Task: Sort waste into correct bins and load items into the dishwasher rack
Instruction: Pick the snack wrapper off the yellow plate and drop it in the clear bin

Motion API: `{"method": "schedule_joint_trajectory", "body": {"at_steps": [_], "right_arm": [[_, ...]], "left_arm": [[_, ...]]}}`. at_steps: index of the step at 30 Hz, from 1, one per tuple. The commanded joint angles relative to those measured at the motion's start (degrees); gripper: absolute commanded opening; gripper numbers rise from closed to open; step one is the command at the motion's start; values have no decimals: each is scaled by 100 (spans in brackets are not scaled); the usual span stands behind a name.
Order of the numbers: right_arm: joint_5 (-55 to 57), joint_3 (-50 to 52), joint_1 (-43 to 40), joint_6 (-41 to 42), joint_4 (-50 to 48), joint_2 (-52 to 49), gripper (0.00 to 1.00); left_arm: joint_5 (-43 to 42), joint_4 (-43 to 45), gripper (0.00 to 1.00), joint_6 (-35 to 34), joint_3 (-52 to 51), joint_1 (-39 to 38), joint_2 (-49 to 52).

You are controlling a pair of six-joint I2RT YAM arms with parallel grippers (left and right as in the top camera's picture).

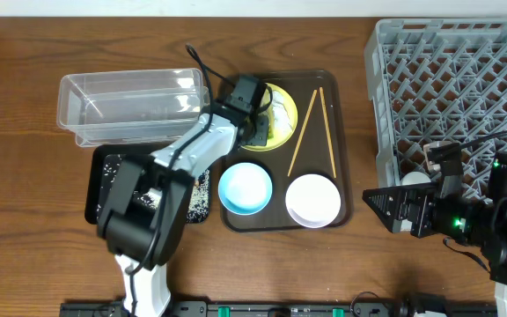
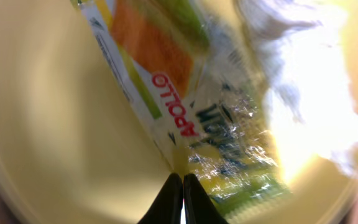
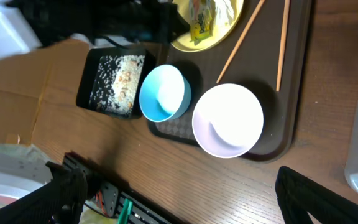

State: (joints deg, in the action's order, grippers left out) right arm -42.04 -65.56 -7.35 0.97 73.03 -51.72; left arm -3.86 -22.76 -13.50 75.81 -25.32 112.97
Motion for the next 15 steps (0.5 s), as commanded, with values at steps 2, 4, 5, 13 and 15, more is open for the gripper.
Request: {"method": "schedule_joint_trajectory", "body": {"at_steps": [2,4,5,13,15], "right_arm": [[-42,-33,31,-83,17,9,94],[-42,-33,31,-83,31,9,94],[-42,-33,31,-83,37,9,94],[-39,-33,31,-85,42,9,94],[-39,-33,31,-83,46,9,95]], "left_arm": [[304,-343,6,-7,498,90,-949],[511,-525,6,-7,533,195,-1285],[662,-599,6,-9,533,273,-1423],[-358,-540,55,35,531,584,-1228],[-367,-452,66,136,531,472,-999]]}}
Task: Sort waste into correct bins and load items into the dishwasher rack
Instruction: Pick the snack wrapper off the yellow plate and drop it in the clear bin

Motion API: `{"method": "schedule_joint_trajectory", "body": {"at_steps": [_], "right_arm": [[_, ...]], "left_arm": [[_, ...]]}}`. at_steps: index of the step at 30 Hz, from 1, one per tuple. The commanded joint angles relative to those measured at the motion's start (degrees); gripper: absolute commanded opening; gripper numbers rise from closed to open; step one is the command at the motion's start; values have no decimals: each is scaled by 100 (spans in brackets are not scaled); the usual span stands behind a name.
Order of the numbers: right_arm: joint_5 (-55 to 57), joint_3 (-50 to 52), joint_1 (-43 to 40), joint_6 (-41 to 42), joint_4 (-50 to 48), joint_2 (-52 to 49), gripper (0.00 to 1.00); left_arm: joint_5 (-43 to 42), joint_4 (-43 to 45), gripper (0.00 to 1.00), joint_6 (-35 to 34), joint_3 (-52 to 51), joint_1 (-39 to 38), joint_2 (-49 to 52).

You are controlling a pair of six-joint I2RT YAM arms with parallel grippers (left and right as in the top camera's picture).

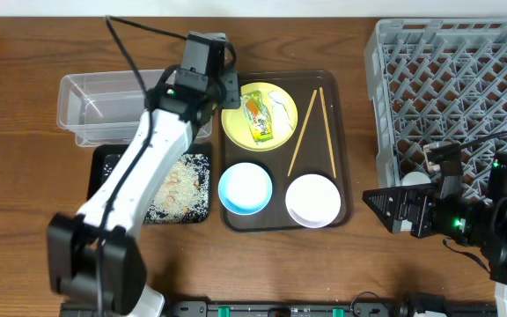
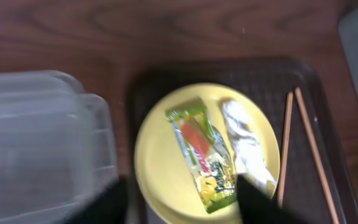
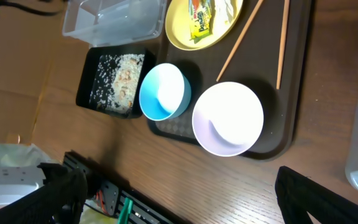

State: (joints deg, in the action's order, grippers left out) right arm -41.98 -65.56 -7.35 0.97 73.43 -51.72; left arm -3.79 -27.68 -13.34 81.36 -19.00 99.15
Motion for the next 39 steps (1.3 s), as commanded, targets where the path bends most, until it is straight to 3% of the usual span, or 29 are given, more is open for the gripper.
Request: {"method": "schedule_joint_trajectory", "body": {"at_steps": [1,7,17,20,24,26,32,39], "right_arm": [[-46,-33,31,-85,11,9,94],[-44,-33,31,-83,15,9,95],[-2,-33,31,-83,46,9,95],[-2,-33,31,-85,55,9,95],[-2,-33,31,-83,59,9,95],[2,-33,31,-85,72,9,95],[15,-33,31,-85,74,9,95],[15,-33,31,-85,74,9,95]], "left_arm": [[-372,85,68,164,-24,-216,496],[-236,472,79,457,-24,-483,1182],[-164,605,77,452,-24,-494,2238],[-170,544,63,450,-24,-520,2280],[-361,452,19,448,-15,-525,2092],[-372,310,6,426,7,-518,1843],[-98,-57,6,409,42,-472,511],[1115,-680,6,411,42,-70,-623]]}}
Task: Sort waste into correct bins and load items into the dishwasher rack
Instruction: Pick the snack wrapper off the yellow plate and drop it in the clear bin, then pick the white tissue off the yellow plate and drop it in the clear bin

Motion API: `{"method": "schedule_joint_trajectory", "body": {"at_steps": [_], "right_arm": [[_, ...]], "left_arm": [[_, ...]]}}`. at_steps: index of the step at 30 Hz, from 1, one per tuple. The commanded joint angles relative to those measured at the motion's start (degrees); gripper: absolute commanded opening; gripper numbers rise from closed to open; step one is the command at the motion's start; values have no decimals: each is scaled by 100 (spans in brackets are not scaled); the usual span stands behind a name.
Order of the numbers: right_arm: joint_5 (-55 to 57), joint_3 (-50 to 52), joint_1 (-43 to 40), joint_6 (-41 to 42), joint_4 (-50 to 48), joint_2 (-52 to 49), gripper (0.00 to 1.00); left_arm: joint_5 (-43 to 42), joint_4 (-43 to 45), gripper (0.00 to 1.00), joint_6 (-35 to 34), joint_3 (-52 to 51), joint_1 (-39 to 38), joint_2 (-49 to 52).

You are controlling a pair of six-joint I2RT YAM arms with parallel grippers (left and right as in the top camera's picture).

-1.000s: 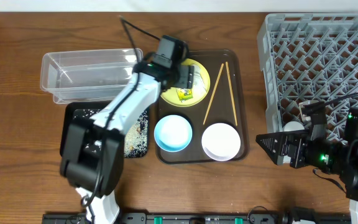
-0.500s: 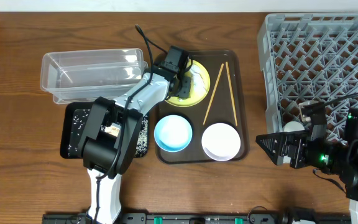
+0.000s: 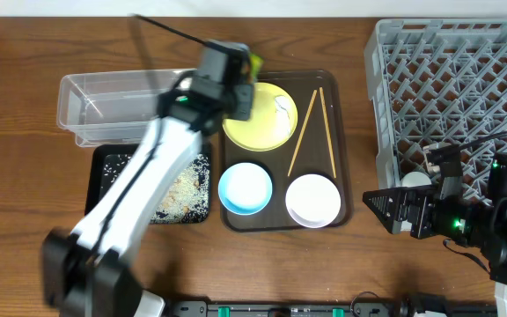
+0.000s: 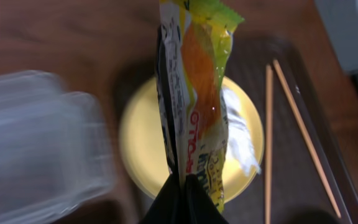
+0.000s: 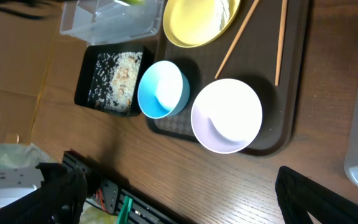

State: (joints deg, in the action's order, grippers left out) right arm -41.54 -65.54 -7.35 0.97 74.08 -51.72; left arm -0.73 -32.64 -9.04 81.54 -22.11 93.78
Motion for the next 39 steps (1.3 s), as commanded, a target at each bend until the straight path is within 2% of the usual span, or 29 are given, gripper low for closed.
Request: {"method": "schedule_joint_trajectory", "body": {"at_steps": [1,3,8,9,10,11,12,13,18,23,29,36,39], "right_arm": [[-31,-35,31,-83,9,9,95],[-31,-35,31,-83,13,9,94],[-28,-35,31,-83,9,9,94],[-31,-35,31,-83,11,9,94],[-31,-35,31,-83,13,9,94],[-31,-35,31,-83,22,9,95],[-31,-35,31,-83,28,9,94],[-28,-35,31,-85,31,9,94],[-28,-35,31,-85,28,9,95],[-26,-35,31,-85,22,9,95],[-24,-35,31,-85,15,9,95],[-22,-35,31,-85,28,9,96],[37,-35,31,-85,22,9,96]], "left_arm": [[1038,-291,6,-20,22,354,-87],[1300,-387,6,-20,-31,577,-15],[1274,-308,7,-22,-103,1207,533],[1187,-308,13,-20,-103,1298,636],[1075,-310,30,-17,-103,1353,684],[1019,-310,59,-15,-98,1386,693],[1021,-317,69,-17,-70,1403,667],[1014,-341,71,-20,-13,1401,627],[-11,-385,68,33,269,1102,195],[-164,-205,68,389,238,337,146],[-146,214,68,540,151,-470,905],[-192,730,68,535,151,-752,1980],[-509,1021,68,538,151,-813,2240]]}}
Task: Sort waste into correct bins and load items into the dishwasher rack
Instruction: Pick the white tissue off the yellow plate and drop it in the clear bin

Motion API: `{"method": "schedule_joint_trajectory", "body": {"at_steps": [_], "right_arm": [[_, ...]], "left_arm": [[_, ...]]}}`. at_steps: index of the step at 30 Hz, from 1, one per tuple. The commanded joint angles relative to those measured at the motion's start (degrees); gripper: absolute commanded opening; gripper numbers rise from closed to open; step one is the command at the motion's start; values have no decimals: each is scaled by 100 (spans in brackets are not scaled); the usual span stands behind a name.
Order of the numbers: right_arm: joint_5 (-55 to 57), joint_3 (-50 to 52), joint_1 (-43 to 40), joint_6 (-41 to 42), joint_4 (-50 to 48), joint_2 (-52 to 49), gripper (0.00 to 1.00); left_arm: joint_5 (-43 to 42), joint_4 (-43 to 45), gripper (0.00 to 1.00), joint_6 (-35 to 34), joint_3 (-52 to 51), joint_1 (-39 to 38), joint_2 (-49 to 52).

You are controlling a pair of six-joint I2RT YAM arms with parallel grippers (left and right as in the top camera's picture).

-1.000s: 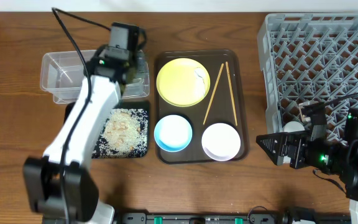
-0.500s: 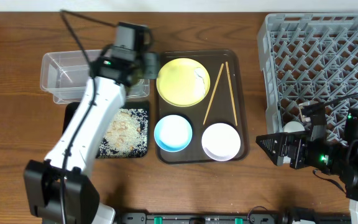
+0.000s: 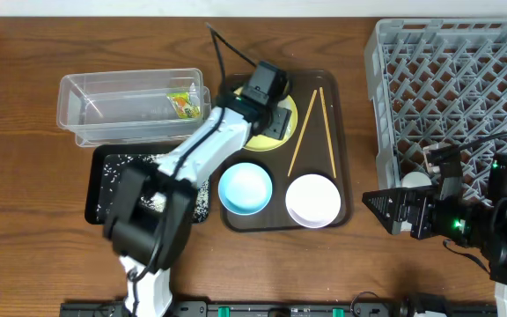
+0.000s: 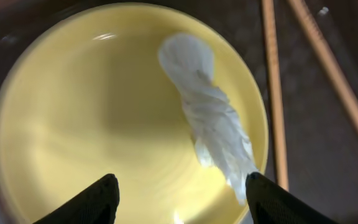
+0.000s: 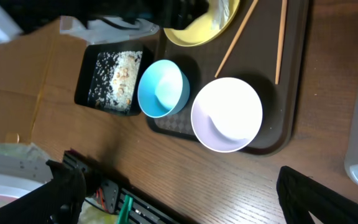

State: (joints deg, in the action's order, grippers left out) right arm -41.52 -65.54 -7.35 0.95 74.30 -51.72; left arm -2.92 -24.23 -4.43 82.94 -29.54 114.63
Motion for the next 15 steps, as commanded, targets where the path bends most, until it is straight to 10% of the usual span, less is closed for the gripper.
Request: {"method": "schedule_joint_trajectory", "body": {"at_steps": [1,7,15], "right_arm": [[44,-35,31,-83,7,9,96],[61,-35,31,-83,7,9,96],[63,-35,31,-83,9,9,96]], "left_arm": [[-417,260,68,76,11,-87,223],[-415,509,61,72,11,-118,553],[-391,378,6,72,17,-101,625]]}}
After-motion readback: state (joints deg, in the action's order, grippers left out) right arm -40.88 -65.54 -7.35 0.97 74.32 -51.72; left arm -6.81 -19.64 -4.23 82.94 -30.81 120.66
